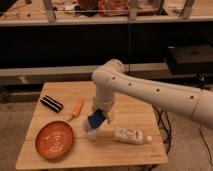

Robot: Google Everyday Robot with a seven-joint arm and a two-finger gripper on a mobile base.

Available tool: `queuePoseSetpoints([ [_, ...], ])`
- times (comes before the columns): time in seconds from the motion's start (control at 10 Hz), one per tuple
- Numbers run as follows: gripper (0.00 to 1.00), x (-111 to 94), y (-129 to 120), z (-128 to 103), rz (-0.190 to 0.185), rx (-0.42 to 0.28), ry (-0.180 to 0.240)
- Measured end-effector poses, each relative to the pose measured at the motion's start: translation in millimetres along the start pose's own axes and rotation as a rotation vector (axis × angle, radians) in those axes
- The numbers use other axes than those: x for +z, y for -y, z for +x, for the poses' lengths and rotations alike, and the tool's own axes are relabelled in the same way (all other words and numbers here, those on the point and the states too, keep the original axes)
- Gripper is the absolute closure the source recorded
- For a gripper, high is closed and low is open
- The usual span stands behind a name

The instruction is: Place the white sponge in the ceramic cup

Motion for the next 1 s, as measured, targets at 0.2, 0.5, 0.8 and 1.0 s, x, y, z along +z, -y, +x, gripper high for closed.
queuePoseSetpoints([
  [0.2, 0.34, 4, 0, 5, -0.012, 0.047, 0.001],
  [0.5, 0.20, 11, 5, 10, -0.013, 0.085, 0.024],
  [0.8, 0.20, 14, 6, 11, -0.021, 0.092, 0.050],
  [1.0, 0.20, 15, 5, 11, -0.023, 0.092, 0.077],
])
